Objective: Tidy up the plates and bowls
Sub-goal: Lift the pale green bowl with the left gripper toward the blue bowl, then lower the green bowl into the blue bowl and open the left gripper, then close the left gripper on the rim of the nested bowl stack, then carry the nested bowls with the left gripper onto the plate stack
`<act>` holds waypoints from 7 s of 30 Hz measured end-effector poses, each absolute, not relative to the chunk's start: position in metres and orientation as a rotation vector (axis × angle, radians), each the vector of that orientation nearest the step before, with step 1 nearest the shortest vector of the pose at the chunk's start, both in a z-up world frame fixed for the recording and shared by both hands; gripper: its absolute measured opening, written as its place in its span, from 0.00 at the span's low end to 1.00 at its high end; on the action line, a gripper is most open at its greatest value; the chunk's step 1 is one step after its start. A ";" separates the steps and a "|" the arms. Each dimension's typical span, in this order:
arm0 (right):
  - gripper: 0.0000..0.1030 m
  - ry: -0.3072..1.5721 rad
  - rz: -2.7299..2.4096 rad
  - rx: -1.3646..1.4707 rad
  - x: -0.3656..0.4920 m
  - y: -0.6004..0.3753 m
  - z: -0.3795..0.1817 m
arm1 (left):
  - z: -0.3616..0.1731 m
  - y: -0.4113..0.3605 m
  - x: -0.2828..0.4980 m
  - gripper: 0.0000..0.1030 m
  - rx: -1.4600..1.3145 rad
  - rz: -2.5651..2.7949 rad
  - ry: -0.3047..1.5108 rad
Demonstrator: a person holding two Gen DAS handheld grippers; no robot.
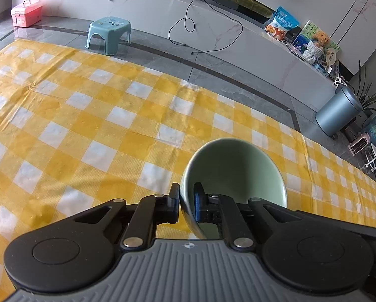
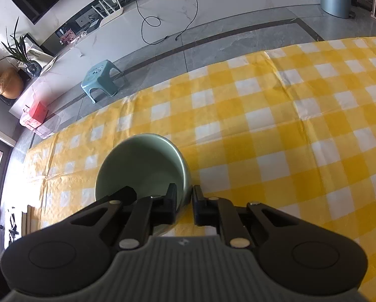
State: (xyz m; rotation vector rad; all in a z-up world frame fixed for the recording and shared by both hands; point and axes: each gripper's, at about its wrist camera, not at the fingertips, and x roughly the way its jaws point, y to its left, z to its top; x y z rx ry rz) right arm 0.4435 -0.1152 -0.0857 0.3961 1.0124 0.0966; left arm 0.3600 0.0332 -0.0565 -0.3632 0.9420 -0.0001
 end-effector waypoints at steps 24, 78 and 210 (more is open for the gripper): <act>0.09 0.847 0.155 0.511 0.245 -0.171 0.009 | 0.042 0.003 0.184 0.11 -0.396 -0.091 0.828; 0.07 0.879 0.097 0.404 0.115 -0.215 -0.032 | -0.004 -0.050 0.085 0.12 -0.184 -0.197 1.014; 0.31 0.970 0.267 0.528 0.167 -0.113 -0.033 | -0.019 0.113 0.083 0.51 -0.603 -0.032 0.989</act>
